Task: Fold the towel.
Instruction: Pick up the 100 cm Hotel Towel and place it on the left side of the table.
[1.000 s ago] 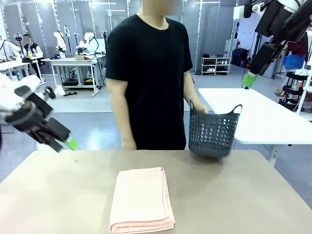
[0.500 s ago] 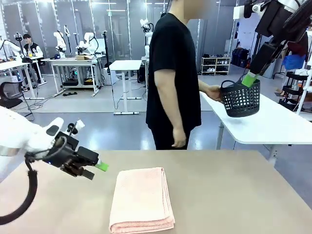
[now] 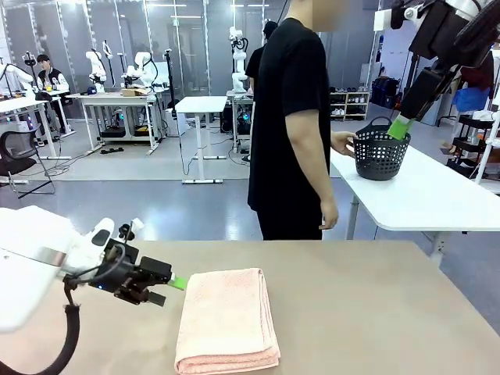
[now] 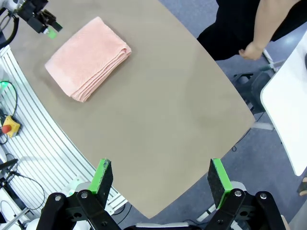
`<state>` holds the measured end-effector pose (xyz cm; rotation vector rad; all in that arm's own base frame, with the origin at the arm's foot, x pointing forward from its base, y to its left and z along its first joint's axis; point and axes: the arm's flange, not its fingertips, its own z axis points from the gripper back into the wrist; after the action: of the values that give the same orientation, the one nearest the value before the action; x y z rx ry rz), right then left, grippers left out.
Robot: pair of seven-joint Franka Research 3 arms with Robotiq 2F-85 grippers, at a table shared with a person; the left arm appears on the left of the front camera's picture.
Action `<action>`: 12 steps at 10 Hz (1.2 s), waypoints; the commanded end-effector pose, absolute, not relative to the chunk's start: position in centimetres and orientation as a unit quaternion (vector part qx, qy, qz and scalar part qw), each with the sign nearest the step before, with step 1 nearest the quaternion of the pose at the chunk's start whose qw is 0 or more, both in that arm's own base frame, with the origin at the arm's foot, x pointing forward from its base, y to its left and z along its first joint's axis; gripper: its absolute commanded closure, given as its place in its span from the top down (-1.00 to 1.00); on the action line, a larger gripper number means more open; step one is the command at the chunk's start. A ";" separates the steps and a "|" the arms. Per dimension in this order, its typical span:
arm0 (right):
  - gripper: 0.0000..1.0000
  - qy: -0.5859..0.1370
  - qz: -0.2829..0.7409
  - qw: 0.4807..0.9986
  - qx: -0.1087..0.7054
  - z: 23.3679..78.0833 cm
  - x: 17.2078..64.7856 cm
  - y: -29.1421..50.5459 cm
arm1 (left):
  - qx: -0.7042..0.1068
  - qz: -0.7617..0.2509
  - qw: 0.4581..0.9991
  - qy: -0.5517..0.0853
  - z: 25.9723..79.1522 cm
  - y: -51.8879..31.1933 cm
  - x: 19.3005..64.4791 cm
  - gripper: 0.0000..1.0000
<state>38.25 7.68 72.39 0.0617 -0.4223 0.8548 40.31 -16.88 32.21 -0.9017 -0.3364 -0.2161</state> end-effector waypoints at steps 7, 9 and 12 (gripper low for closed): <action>1.00 -0.201 0.407 0.890 0.026 72.4 38.2 7.6 | -0.492 -0.058 0.858 -0.132 25.8 -19.4 42.8 1.00; 1.00 -0.201 0.407 0.890 0.026 72.4 38.2 7.6 | -0.505 -0.062 0.853 -0.120 24.9 -20.3 42.7 1.00; 1.00 -0.201 0.407 0.890 0.026 72.4 38.2 7.6 | -0.508 -0.061 0.850 -0.123 24.9 -19.7 42.7 -0.19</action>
<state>38.25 7.69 72.39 0.0628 -0.4224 0.8561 42.49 -19.66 25.47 -1.0396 -0.2242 -0.1199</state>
